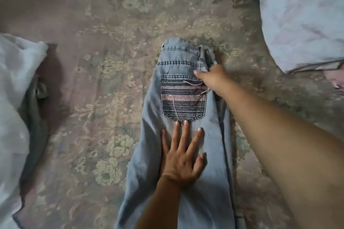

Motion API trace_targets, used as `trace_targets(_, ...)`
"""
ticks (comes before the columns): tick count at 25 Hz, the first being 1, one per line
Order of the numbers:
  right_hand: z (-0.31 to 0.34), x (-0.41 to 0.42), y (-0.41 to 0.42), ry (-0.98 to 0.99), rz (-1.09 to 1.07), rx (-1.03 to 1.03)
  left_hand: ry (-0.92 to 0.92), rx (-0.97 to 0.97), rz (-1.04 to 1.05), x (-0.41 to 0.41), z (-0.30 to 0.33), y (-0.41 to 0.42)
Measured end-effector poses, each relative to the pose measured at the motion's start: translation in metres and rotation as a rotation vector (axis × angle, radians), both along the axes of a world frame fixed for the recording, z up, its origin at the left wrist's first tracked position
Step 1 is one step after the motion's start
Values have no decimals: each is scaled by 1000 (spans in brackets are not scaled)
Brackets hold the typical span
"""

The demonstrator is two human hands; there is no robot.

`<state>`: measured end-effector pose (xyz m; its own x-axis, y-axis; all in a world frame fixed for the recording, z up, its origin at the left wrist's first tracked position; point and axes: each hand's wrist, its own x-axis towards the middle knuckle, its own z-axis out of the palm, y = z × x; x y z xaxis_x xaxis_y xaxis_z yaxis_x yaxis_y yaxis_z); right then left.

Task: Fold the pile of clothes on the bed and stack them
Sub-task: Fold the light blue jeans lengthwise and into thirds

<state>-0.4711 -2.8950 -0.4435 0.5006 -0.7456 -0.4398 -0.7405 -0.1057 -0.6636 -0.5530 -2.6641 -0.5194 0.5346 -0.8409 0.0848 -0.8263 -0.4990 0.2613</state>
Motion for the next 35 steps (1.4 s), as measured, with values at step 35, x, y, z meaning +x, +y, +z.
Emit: trace_targets(35,-19,-69,5,275,121,-562,171,-125,100,-70,45,-54)
